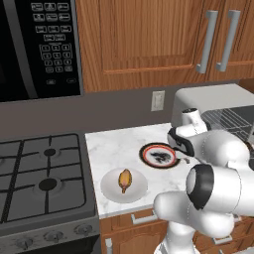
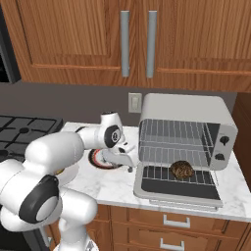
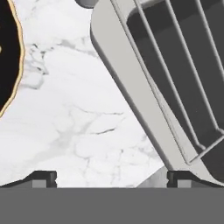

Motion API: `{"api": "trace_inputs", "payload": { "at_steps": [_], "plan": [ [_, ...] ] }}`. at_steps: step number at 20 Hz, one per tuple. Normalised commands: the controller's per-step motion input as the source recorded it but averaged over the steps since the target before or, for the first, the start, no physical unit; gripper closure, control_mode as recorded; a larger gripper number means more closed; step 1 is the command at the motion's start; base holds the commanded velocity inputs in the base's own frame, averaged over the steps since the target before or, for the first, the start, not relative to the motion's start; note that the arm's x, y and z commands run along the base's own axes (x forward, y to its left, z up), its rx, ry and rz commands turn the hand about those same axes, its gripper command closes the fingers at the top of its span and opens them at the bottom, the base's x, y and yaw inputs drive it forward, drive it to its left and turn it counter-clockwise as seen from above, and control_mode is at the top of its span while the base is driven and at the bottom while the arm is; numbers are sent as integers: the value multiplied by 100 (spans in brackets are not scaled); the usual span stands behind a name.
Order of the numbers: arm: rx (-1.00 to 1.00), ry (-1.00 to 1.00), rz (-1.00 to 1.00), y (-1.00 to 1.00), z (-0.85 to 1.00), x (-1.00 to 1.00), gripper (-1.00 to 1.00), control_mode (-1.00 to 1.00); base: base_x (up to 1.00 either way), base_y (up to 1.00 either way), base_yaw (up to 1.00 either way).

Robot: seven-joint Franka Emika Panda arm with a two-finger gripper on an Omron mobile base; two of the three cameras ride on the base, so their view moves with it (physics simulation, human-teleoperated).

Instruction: Open the toaster oven door. Place the bread on the bottom rack in the toaster oven and place the chicken drumstick on the top rack.

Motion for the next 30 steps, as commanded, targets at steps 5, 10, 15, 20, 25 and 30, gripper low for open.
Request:
{"api": "trace_inputs", "payload": {
  "at_steps": [5, 10, 15, 20, 25, 30],
  "plan": [
    [-9, 15, 24, -71, -2, -19, -100, -100, 0, 0, 0],
    [1, 16, 22, -65, -7, -31, -100, -100, 0, 0, 0],
    [8, 2, 19, -57, 0, -17, -100, -100, 0, 0, 0],
    [8, 1, 10, -56, 0, 8, -100, -100, 0, 0, 0],
    [11, 2, 4, -54, 0, -2, -100, -100, 0, 0, 0],
    [15, 3, 0, -37, 0, -20, -100, -100, 0, 0, 0]
  ]
}}
